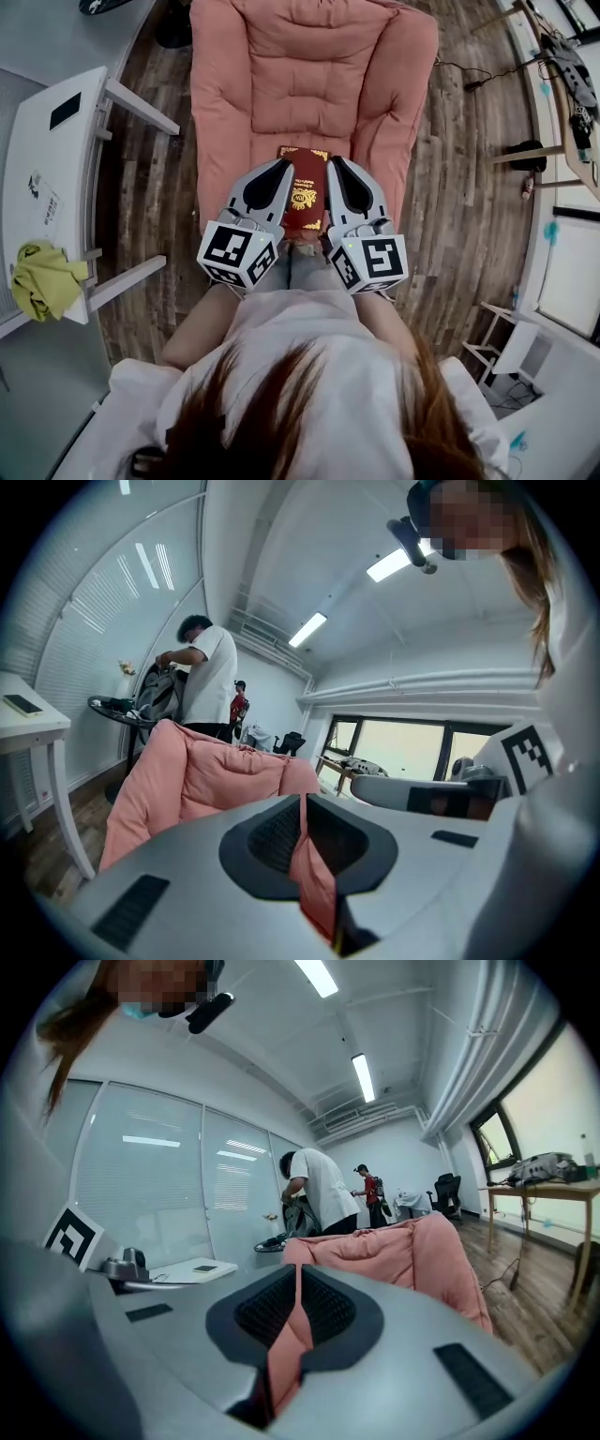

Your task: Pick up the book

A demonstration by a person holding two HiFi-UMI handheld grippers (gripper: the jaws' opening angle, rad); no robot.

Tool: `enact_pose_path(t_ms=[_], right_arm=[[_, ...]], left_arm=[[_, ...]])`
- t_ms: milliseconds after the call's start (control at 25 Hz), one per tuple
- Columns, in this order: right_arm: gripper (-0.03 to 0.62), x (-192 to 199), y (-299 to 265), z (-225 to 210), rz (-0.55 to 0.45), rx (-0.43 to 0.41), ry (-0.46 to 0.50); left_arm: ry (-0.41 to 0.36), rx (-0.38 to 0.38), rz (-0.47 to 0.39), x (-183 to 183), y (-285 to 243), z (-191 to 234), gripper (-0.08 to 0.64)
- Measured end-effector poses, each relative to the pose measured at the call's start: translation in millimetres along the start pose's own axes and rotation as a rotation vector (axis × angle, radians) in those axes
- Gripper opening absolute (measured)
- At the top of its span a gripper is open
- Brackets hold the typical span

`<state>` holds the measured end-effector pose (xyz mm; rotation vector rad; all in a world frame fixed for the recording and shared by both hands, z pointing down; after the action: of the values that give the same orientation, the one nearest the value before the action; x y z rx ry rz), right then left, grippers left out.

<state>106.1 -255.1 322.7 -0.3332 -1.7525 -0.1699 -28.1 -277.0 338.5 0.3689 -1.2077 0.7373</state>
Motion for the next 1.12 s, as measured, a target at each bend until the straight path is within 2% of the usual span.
enact_pose_path(t_ms=[200, 240, 280, 360, 440, 720, 1120], right_arm=[[0.041, 36.4, 5.2, -24.3, 0.083, 0.029, -0.053], [0.081, 44.7, 5.3, -27.2, 0.105, 0.021, -0.053], [0.148, 53.1, 5.0, -30.3, 0.128, 0.013, -0.055], [0.173, 70.5, 5.0, -38.7, 0.17, 0.009, -0.067], [0.208, 88.8, 7.2, -48.4, 0.215, 0.02, -0.078], [0.23, 154.1, 15.6, -66.6, 0.36, 0.04, -0.073], [0.25, 241.5, 9.9, -81.9, 0.514, 0.054, -0.111]], left_arm=[[0.032, -0.012, 0.07, 35.3, -9.3, 2.7, 0.008], [0.034, -0.005, 0.09, 44.0, -11.7, 4.3, 0.022], [0.031, 0.005, 0.116, 53.8, -14.5, 6.5, 0.079], [0.019, 0.021, 0.176, 76.0, -19.5, 12.1, 0.206], [0.025, 0.012, 0.218, 97.4, -20.4, 18.8, 0.25], [0.089, -0.083, 0.292, 152.2, -15.9, 46.7, 0.267], [0.125, -0.138, 0.381, 224.5, -27.4, 74.8, 0.298]])
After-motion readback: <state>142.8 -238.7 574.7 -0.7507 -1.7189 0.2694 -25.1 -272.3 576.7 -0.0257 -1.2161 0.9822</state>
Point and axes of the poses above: the fingertips, and each gripper's own axes: y backward along the fingers, z to its left, x out of its underside, the point moved 6 cm from there along y, backward along the fingers, and after that the axes turned 4 degrees about -z, right-handed, at the moved point
